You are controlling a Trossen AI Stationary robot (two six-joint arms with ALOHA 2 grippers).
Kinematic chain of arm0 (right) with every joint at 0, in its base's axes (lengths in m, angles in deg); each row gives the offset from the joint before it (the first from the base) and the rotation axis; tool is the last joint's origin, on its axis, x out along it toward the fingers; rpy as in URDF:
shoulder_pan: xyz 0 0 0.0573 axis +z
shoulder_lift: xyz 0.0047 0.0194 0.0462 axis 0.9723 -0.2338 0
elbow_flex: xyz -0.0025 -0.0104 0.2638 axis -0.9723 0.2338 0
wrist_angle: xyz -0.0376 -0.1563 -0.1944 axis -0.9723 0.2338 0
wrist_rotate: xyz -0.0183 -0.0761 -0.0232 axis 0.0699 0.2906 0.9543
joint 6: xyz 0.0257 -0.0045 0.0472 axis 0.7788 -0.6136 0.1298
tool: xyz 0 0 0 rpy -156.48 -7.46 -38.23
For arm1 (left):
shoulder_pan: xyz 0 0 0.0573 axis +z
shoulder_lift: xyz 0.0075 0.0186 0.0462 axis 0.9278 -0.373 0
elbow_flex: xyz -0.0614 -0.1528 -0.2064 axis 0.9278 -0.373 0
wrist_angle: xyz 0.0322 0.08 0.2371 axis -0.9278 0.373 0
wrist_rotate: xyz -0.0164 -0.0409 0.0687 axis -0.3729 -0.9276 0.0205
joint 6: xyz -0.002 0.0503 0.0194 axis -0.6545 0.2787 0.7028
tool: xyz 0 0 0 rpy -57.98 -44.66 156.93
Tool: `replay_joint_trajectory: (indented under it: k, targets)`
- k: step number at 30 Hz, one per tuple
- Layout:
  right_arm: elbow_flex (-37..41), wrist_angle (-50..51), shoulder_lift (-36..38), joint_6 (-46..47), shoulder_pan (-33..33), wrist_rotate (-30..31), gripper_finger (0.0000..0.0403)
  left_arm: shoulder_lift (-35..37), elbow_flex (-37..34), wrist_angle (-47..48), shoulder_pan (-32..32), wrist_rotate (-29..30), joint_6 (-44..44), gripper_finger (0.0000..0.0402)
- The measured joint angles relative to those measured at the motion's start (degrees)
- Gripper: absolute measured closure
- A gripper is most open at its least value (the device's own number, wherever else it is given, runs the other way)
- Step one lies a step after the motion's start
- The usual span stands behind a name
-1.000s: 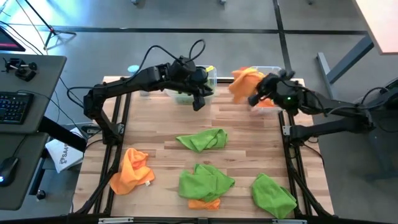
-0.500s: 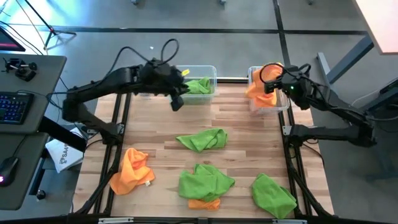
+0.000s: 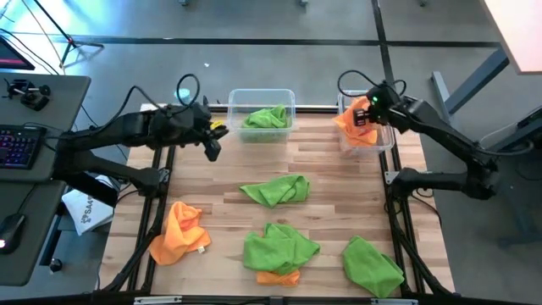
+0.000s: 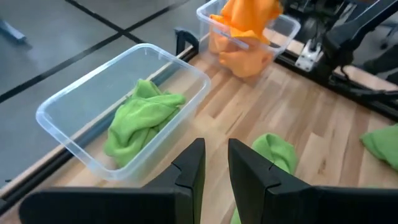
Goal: Sort microfiber towel by color & place in baskets
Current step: Put the orange towel into the right transparent bin
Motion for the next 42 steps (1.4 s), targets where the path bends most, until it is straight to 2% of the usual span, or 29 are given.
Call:
replay_joint_trajectory:
  k: [7,13,20,29,32,34,38,42]
  targets:
    - [0.00,0.38,-8.65,-4.55,-6.82,-5.16,0.0403,3.44,-5.12,-2.70,-1.89,0.46,-4.10,0.0344]
    - [0.02,4.05,-11.07,-12.42,-6.65,-5.91,0.0403,3.65,-6.64,-3.27,-2.95,0.48,-5.23,0.0344]
    - [0.00,7.30,-12.34,-16.23,-5.83,-5.05,0.0403,3.66,-7.33,-4.56,-3.11,0.57,-5.23,0.0344]
    - [0.00,7.04,-12.79,-16.44,-5.68,-6.46,0.0403,3.67,-7.33,-4.70,-3.10,0.66,-5.25,0.0344]
    - [0.25,6.88,-12.79,-13.99,-5.70,-9.62,0.0403,3.67,-7.33,-4.70,-3.10,0.66,-5.71,0.0344]
    - [1.19,6.49,-12.79,-11.03,-5.68,-10.94,0.0403,3.67,-7.33,-4.68,-3.10,0.66,-6.10,0.0344]
    - [4.65,4.60,-12.79,-5.88,-5.90,-8.90,0.0403,3.67,-7.33,-4.68,-3.10,0.64,-6.15,0.0344]
    - [8.62,1.69,-12.79,-4.45,-6.13,-9.87,0.0403,3.67,-7.33,-4.64,-3.10,0.64,-6.12,0.0344]
